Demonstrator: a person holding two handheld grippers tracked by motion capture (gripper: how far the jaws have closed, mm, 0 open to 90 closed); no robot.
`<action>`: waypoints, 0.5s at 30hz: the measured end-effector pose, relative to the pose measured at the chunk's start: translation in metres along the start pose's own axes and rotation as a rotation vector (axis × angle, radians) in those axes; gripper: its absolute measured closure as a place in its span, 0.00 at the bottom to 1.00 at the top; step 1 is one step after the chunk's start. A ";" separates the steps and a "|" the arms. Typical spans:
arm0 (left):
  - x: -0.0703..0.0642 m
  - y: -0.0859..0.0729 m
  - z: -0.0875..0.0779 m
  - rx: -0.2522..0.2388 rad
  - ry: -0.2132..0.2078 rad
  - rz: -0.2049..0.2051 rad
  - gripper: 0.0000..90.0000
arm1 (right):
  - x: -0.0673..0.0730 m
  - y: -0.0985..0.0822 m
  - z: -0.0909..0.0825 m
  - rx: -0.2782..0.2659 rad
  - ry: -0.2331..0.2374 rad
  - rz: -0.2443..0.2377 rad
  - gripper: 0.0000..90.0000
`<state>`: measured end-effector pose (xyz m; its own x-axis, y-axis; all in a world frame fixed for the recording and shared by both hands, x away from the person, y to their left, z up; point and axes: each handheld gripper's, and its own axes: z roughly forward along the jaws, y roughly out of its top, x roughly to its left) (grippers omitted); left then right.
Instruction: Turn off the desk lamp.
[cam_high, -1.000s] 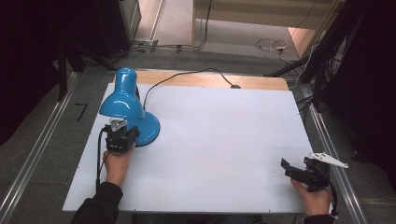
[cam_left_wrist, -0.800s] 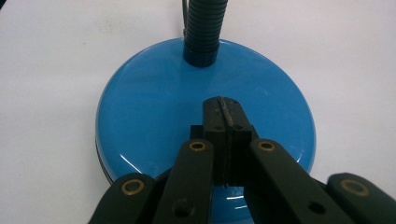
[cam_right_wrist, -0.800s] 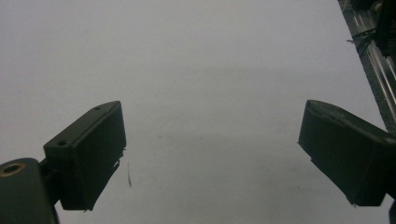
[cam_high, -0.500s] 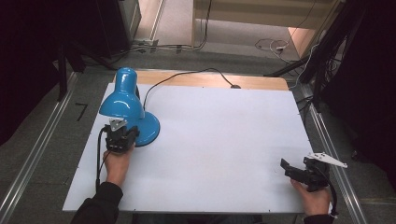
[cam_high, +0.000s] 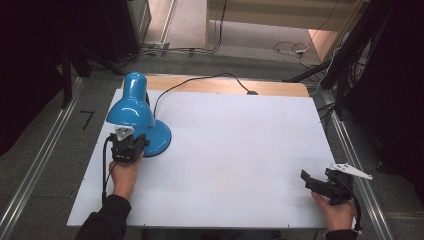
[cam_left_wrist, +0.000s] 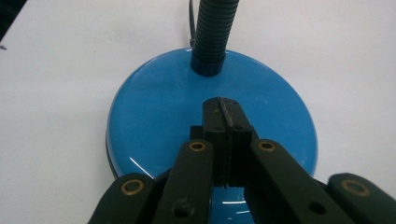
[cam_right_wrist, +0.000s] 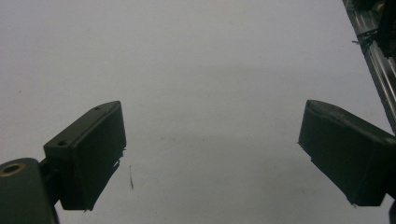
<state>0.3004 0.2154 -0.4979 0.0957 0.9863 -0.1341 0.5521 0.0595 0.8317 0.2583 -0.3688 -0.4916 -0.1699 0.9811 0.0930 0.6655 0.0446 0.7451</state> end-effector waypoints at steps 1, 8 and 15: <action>0.000 0.000 0.000 0.000 0.000 0.000 1.00 | 0.000 0.000 0.000 -0.001 -0.001 -0.004 0.07; -0.001 0.001 -0.001 0.004 -0.011 0.001 0.93 | 0.000 0.000 0.000 0.000 -0.003 -0.004 0.07; -0.002 0.004 -0.003 -0.002 -0.011 -0.008 0.69 | 0.000 0.000 0.000 0.001 -0.002 -0.002 0.07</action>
<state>0.2998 0.2141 -0.4926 0.1002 0.9842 -0.1463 0.5509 0.0676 0.8318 0.2583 -0.3691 -0.4918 -0.1701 0.9813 0.0903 0.6657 0.0468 0.7447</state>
